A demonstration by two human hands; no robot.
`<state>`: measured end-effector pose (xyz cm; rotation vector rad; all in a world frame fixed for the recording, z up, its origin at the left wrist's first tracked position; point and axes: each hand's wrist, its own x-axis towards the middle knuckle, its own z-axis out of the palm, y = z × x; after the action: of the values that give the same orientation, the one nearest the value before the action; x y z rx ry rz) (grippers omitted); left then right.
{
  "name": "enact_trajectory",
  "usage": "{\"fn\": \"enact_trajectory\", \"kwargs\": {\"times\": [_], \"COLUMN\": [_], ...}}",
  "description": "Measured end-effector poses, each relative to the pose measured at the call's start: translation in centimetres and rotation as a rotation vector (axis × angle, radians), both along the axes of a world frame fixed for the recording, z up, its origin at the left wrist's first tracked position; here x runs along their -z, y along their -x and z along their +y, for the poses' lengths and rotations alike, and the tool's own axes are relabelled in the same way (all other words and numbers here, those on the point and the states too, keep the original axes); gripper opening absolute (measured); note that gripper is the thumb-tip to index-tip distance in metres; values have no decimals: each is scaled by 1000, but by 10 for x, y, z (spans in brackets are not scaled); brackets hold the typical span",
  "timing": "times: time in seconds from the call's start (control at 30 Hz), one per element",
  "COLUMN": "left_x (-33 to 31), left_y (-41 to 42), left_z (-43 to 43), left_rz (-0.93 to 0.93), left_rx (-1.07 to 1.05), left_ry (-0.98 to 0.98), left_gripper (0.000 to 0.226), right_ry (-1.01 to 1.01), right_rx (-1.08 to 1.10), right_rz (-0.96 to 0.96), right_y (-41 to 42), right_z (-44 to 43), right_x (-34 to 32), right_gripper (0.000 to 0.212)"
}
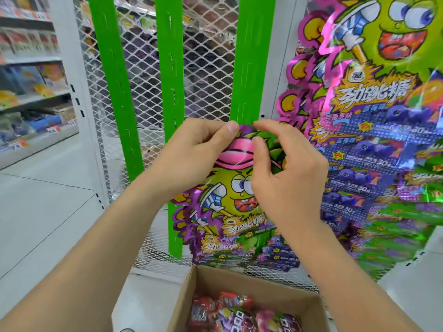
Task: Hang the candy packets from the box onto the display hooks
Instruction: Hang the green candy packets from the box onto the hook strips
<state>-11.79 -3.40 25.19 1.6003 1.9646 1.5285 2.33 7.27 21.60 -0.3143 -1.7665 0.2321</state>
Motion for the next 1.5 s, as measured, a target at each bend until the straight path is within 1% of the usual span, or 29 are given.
{"fn": "enact_trajectory", "kwargs": {"times": [0.07,0.23,0.3,0.5,0.6,0.8,0.9,0.93,1.0,1.07,1.13,1.2,1.27,1.3,1.37,1.43,1.5], "left_x": [-1,-3,-4,-9,-8,-1,2,2,1,1,4,5,5,3,1,0,0], "left_y": [-1,-9,-15,-24,-20,-11,-9,-9,-12,-11,-6,-4,-2,-3,-4,-1,3], "left_z": [-5,-18,-23,-29,-22,-17,-13,-12,-12,-11,-10,-10,-11,-12,-13,-12,-14], "left_rz": [-27,-14,-9,-58,-23,52,87,81,48,0,-21,-36,-105,-164,-248,-219,-241], "left_rx": [8,-15,-30,1,-9,-68,-85,-81,-66,-57,-76,-108,-120,-113,-90,-126,-166], "left_ry": [13,27,20,-18,-4,-18,-30,-37,-44,-37,-31,-19,-14,-18,-9,56,83], "left_gripper": [62,40,38,43,58,55,51,50,48,49,50,46,41,41,48,61,65], "right_ry": [24,-20,-31,1,54,87,74,55,16,-24,-85,-130,-125,-104,-50,-14,-9], "right_rx": [-7,-7,4,28,12,52,23,12,-39,-85,-61,-17,-27,-54,-108,-118,-105], "right_rz": [26,-35,-28,61,22,-157,-65,-20,31,14,-18,-12,6,9,6,-2,-5], "right_y": [4,4,-1,-5,-6,-14,-17,-18,-21,-23,-27,-30,-29,-27,-19,-11,-5], "right_z": [-1,0,-3,-19,-13,-3,-4,-5,-7,-6,-2,2,0,-2,-8,-11,-11], "right_x": [-2,4,5,-1,-1,26,27,24,19,17,18,17,15,13,8,2,-4], "right_gripper": [18,21,21,21,21,19,24,26,24,19,17,17,16,16,15,16,16]}}
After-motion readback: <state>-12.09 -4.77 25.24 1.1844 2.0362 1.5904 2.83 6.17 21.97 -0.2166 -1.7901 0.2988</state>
